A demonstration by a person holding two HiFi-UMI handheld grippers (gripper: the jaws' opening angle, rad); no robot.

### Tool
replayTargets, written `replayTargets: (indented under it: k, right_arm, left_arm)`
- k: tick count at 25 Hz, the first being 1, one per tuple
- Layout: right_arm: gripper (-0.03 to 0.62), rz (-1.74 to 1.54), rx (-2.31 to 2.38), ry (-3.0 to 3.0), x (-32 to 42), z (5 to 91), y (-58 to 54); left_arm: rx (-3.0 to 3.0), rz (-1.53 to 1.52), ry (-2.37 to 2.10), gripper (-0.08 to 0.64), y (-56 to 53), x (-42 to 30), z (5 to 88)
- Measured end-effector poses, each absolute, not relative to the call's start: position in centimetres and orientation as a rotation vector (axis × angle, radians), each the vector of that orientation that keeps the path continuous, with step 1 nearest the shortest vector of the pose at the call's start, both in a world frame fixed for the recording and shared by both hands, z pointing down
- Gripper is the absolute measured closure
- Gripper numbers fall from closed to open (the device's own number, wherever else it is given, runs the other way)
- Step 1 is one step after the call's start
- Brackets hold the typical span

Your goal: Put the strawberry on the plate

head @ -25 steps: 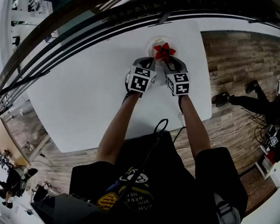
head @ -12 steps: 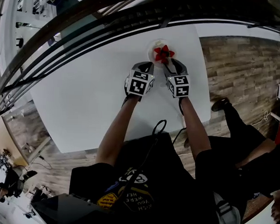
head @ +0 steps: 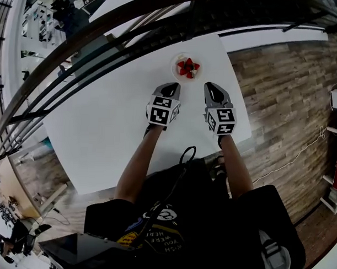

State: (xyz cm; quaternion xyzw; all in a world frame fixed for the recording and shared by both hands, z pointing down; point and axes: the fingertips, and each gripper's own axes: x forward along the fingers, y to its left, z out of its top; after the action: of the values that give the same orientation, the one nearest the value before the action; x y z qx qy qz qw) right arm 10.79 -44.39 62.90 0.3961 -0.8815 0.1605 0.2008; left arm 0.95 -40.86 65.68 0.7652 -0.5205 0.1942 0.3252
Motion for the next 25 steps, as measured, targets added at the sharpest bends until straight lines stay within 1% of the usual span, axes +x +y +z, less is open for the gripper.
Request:
replayTargets:
  k: [3, 9, 15, 21, 25]
  right_arm:
    - [0.585, 0.404, 1.186, -2.503, 11.6, 58.8, -42.0]
    - [0.588, 0.35, 1.303, -2.545, 12.4, 52.0, -35.2]
    - [0.589, 0.305, 1.343, -2.576, 12.0, 48.2, -27.8]
    - [0.589, 0.321, 1.43, -2.605, 11.8, 45.9, -21.8]
    - [0.589, 0.331, 1.466, -2.617, 11.9, 45.0, -19.2]
  left_arm:
    - [2.092, 0.457, -1.372, 0.555, -38.9, 1.8, 61.8]
    - [2.216, 0.335, -1.402, 0.555, -31.9, 1.7, 53.7]
    - [2.277, 0.32, -1.444, 0.555, -24.5, 0.2, 50.4]
    - [2.337, 0.227, -1.475, 0.555, -20.1, -0.5, 46.7]
    - [2.38, 0.22, -1.471, 0.555, -17.9, 0.1, 45.7]
